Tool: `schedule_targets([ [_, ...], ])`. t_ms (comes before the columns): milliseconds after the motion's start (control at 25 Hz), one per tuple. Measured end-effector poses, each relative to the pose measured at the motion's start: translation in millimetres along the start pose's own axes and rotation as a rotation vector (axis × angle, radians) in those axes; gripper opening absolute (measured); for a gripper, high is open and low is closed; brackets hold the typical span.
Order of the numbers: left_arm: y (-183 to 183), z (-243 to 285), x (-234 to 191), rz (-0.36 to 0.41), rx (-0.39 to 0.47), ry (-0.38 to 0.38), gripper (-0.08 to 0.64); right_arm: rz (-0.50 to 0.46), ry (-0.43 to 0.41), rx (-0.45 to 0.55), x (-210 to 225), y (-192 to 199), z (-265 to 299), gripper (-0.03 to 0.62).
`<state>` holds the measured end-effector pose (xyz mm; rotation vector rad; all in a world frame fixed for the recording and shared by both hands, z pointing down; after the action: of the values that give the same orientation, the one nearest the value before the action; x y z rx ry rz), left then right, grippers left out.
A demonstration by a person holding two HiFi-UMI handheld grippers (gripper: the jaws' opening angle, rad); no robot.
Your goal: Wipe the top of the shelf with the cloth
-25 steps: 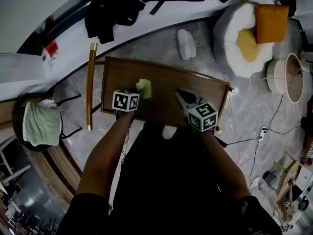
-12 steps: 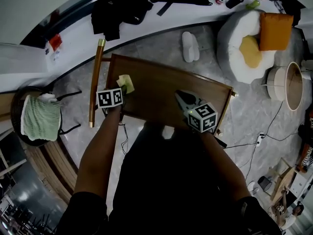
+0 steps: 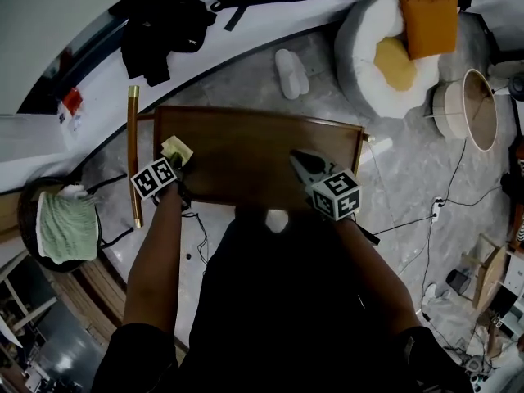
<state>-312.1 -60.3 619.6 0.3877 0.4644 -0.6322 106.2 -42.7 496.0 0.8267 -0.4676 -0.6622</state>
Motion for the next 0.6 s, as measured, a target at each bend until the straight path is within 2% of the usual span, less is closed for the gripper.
schedule_targets([
  [80,8,2,12,0.035,-0.005,0.011,0.029,0.025,0.051,0.001,13,10,-21,0.029],
  [200,41,12,53,0.119,-0.056,0.078,0.029,0.061,0.114,-0.002,33,28,-57,0.029],
  [440,161,45,175,0.299,-0.254,0.254,0.029,0.105,0.194,-0.013,72,68,-133,0.029],
  [600,243,61,246,0.456,-0.394,0.340,0.029,0.114,0.221,-0.017,96,89,-171,0.029],
])
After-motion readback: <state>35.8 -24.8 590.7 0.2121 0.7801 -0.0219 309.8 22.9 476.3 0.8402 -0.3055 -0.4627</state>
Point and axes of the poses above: the fingertips, and each gripper's own axes: z forward along the fingers, x to its right, y out of its underside, the point moved 10 cm from there along -z, backward along the fingers, and after that the axes turned 14 degrees about -z, right-handed, at the moved point
